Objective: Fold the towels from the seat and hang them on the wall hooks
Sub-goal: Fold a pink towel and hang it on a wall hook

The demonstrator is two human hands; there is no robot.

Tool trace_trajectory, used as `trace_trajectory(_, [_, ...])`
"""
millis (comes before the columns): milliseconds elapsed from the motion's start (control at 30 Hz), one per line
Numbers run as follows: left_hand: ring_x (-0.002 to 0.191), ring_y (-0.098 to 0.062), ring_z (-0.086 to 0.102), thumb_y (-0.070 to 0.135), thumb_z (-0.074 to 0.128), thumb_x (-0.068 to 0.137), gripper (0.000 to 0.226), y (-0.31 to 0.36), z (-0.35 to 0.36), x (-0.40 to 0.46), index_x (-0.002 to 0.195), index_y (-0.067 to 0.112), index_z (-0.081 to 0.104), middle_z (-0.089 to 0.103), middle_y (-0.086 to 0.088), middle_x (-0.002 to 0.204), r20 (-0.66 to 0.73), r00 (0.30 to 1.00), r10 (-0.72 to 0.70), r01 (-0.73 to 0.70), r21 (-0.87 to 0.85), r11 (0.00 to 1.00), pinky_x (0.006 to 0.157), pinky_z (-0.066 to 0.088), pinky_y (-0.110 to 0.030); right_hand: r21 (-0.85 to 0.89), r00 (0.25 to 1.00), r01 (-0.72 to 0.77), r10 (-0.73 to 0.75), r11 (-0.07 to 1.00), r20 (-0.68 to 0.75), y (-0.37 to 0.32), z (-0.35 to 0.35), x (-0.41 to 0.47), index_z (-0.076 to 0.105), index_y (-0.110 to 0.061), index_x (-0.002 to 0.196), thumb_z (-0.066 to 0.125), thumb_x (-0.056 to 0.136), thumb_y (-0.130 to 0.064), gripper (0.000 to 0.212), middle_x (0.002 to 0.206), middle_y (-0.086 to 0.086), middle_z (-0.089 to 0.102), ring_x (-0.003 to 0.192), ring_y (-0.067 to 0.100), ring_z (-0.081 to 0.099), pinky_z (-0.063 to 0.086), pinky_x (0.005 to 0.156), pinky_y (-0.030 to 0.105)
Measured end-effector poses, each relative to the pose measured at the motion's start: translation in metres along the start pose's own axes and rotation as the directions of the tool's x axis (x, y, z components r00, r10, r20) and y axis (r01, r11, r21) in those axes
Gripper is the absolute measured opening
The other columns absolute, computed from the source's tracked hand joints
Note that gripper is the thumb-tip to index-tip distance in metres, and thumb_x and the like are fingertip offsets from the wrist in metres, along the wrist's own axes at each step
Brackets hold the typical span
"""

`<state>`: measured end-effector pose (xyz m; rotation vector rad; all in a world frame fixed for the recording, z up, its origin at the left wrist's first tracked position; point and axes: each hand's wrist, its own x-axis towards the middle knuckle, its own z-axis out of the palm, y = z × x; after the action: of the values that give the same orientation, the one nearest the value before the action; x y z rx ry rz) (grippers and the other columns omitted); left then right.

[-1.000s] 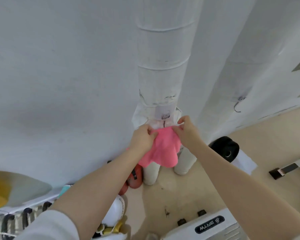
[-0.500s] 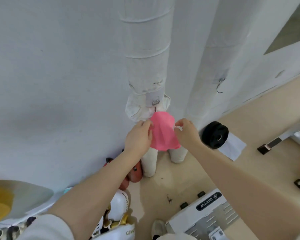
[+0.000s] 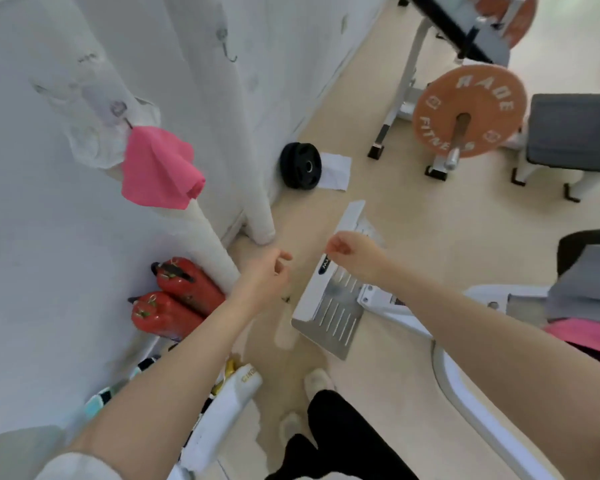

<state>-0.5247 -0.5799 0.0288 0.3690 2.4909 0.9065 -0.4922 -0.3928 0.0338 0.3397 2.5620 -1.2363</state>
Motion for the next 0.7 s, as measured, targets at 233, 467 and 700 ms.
trace_trajectory(233, [0.087, -0.027, 0.062, 0.018, 0.045, 0.093, 0.022, 0.096, 0.095, -0.025, 0.113, 0.016, 0.054, 0.064, -0.008, 0.095, 0.245, 0.959, 0.144, -0.174, 0.104, 0.979, 0.063, 0.043, -0.025, 0.334, 0.909, -0.287, 0.366, 0.898, -0.201, 0.127, -0.077, -0.117, 0.053, -0.022, 0.070, 0.051, 0.089, -0.007, 0.024, 0.072, -0.003, 0.055, 0.078, 0.020, 0.053, 0.036, 0.050, 0.020])
trace_trajectory(467, [0.084, -0.022, 0.057, 0.013, 0.044, 0.092, 0.025, 0.227, 0.234, -0.067, 0.114, 0.012, 0.055, 0.062, -0.004, 0.089, 0.374, 0.876, 0.306, -0.374, 0.126, 0.919, 0.074, 0.046, -0.031, 0.280, 0.848, -0.288, 0.380, 0.916, -0.369, 0.240, -0.162, -0.263, 0.055, -0.013, 0.081, 0.049, 0.091, -0.011, 0.012, 0.073, -0.005, 0.056, 0.069, 0.013, 0.050, 0.041, 0.062, 0.024])
trace_trajectory(700, [0.072, -0.014, 0.052, 0.017, 0.044, 0.094, 0.025, 0.359, 0.356, -0.110, 0.116, 0.011, 0.053, 0.059, -0.007, 0.091, 0.418, 0.802, 0.428, -0.475, 0.010, 0.880, 0.061, 0.040, -0.021, 0.306, 0.703, -0.422, 0.521, 0.853, -0.483, 0.358, -0.251, -0.385, 0.056, 0.002, 0.085, 0.049, 0.092, -0.019, 0.023, 0.081, 0.011, 0.050, 0.076, 0.020, 0.045, 0.035, 0.071, 0.031])
